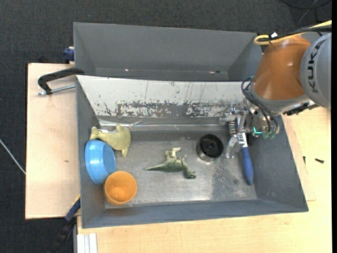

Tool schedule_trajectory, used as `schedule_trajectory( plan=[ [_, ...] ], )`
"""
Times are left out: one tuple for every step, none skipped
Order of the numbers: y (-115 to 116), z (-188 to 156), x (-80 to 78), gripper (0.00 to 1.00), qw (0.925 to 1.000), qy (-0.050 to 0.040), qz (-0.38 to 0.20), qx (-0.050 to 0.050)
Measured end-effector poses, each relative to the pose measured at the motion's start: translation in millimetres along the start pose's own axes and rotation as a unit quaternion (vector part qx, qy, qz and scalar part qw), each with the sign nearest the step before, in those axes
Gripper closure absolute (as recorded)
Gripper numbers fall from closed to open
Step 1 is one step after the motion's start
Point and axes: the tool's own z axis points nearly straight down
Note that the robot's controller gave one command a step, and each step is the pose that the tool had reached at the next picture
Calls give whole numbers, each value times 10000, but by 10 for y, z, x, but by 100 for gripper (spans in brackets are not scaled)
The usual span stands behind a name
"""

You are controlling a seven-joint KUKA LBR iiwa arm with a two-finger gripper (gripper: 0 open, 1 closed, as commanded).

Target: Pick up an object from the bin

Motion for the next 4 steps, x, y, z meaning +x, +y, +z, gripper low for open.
schedule_trajectory(
  plan=[
    [325, 522, -17, 0, 9829, -11, 1844, 21],
    [358, 501, -36, 100, 9828, -31, 1846, -11],
    [470, -602, -98, 100, 9880, -108, 1538, -8],
    [439, -1158, -81, 100, 9891, -101, 1468, -5]
  ],
)
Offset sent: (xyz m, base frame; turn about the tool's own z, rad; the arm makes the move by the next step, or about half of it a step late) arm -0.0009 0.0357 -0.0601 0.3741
